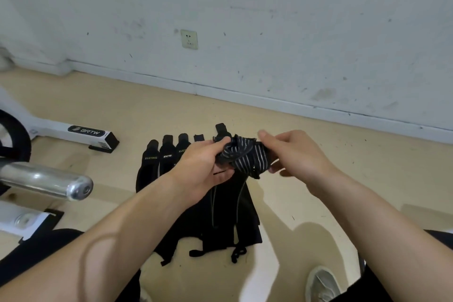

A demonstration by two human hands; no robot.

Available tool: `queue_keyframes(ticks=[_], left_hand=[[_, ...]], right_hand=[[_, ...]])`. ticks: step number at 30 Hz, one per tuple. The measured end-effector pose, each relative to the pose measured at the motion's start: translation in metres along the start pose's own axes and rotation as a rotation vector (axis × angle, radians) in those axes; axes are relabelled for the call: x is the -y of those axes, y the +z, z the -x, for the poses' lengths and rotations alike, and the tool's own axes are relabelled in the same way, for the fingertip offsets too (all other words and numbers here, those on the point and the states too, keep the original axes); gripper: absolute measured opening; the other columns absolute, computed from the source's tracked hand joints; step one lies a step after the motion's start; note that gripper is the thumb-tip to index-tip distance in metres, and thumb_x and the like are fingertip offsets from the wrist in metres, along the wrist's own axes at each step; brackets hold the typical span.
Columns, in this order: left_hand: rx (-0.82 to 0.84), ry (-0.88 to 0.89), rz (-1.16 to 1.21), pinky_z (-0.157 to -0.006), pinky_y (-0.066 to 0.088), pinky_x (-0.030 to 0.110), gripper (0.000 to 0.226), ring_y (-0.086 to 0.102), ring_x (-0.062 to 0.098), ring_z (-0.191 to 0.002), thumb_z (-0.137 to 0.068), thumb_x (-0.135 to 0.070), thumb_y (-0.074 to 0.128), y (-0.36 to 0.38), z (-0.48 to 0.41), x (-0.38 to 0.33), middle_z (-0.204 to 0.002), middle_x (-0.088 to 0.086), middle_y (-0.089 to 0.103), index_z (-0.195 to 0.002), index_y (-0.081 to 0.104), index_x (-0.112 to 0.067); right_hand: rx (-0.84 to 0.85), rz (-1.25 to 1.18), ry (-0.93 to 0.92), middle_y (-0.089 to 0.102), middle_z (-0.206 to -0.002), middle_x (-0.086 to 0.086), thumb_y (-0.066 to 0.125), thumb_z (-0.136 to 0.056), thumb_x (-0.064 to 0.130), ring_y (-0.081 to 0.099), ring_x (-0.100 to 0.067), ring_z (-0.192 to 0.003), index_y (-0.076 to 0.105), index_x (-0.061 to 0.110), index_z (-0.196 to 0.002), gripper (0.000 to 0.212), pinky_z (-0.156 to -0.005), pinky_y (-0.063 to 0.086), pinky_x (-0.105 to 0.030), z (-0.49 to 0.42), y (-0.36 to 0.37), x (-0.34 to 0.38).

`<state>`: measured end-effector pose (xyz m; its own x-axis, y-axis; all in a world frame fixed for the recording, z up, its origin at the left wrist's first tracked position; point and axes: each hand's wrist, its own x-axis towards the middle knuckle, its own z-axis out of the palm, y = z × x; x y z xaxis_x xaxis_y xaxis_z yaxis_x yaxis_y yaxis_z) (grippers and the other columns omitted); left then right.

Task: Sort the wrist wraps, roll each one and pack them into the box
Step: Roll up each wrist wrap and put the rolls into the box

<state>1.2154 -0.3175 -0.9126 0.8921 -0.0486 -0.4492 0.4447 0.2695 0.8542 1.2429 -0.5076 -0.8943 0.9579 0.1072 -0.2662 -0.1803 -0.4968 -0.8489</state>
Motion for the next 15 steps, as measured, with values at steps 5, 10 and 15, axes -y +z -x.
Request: queue_keyframes(ticks=[5,10,15], left_hand=[[0.017,-0.081,0.129,-0.057,0.052,0.022,0.023,0.064,0.014,-0.064,-0.107,-0.015,0.049,-0.001,-0.001,-0.014,-0.085,0.006,0.072,-0.096,0.069,-0.012],[0.083,-0.134,0.174,-0.042,0.049,0.017,0.023,0.056,0.008,-0.046,-0.107,-0.013,0.047,0.004,0.011,-0.018,-0.065,0.002,0.066,-0.093,0.065,-0.007],[-0.077,-0.061,-0.202,-0.047,0.043,0.025,0.051,0.057,0.014,-0.046,-0.103,-0.051,0.045,0.0,0.009,-0.023,-0.059,0.002,0.063,-0.074,0.064,-0.015]], right_hand=[[0.048,0.294,-0.505,0.058,-0.12,0.017,0.055,-0.089,-0.002,0.057,0.004,-0.101,0.058,0.042,-0.12,0.055,-0.076,0.046,-0.012,-0.009,-0.018,-0.002],[0.117,0.143,-0.612,0.068,-0.116,0.021,0.071,-0.092,0.012,0.064,-0.002,-0.106,0.07,0.039,-0.115,0.036,-0.091,0.053,-0.028,-0.009,-0.008,-0.002],[0.056,-0.115,-0.513,0.077,-0.091,0.003,0.068,-0.092,0.0,0.07,-0.012,-0.086,0.076,0.024,-0.096,0.026,-0.074,0.055,-0.032,-0.008,-0.005,0.003]])
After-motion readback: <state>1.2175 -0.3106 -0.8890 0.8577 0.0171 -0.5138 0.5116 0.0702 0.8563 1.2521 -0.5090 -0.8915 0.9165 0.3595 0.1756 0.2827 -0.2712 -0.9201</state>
